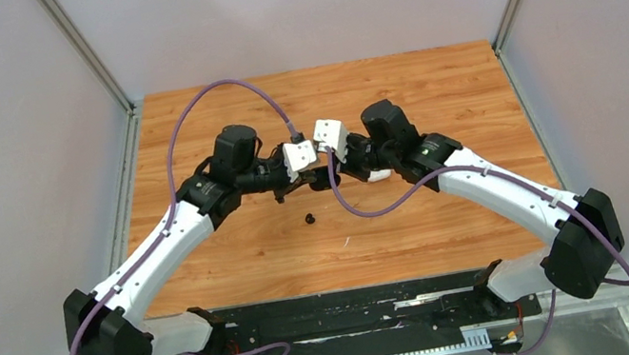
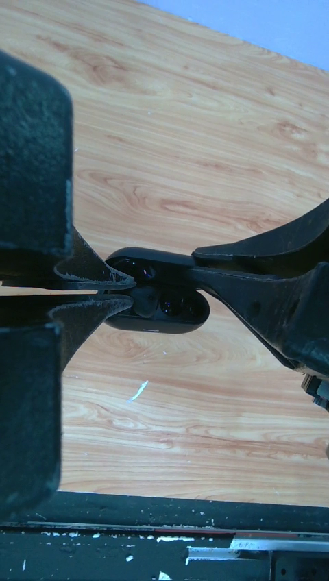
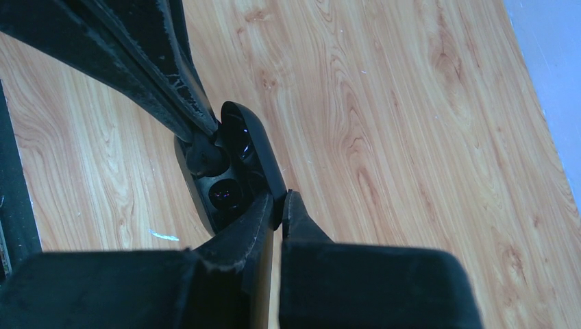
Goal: Insert the wireless bluetooth earbuds into the charging case
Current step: Place the earbud in the charging case.
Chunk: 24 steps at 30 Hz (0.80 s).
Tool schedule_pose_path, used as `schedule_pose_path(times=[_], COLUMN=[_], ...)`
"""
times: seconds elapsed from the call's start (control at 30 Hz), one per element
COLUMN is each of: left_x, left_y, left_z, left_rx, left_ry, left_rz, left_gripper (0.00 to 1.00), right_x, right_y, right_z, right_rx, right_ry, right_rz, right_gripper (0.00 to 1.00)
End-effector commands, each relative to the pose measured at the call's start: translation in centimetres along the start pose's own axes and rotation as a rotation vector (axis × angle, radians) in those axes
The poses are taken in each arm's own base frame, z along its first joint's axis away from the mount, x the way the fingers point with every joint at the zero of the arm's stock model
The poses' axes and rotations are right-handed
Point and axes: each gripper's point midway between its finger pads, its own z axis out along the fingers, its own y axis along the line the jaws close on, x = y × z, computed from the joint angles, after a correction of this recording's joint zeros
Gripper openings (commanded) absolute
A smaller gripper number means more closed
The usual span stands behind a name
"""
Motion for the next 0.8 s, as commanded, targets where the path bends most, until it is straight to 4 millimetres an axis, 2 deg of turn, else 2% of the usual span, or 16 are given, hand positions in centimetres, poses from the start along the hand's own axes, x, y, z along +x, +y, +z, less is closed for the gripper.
schedule_pose_path(times=[0.0, 0.3, 0.47, 0.63, 0.77], left_x=[-1.4, 0.4, 0.0, 0.2, 0.2], left_y=[-0.5, 0.5, 1.0, 0.4, -0.4], left_z=[-1.1, -0.3, 0.3, 0.9, 1.1], left_rx=[0.006, -0.031, -0.065, -0.032, 0.009], left_ry=[-0.023, 0.069, 0.064, 0.075, 0.074], left_rz=[0.049, 0.054, 0.043, 0.052, 0.024], left_gripper=[0.0, 0.0, 0.0, 0.0, 0.1], right_x=[-2.8, -4.1, -4.8, -5.1, -5.3], right_y=[-1.6, -1.8, -1.7, -1.6, -1.3], right_z=[-0.6, -1.1, -1.2, -1.4, -1.5], right_rx=[0.054, 0.054, 0.043, 0.039, 0.026], right_ry=[-0.075, -0.108, -0.128, -0.137, -0.148], right_rz=[-0.011, -0.016, -0.008, -0.006, -0.009], right_gripper=[0.0, 0.0, 0.0, 0.0, 0.0])
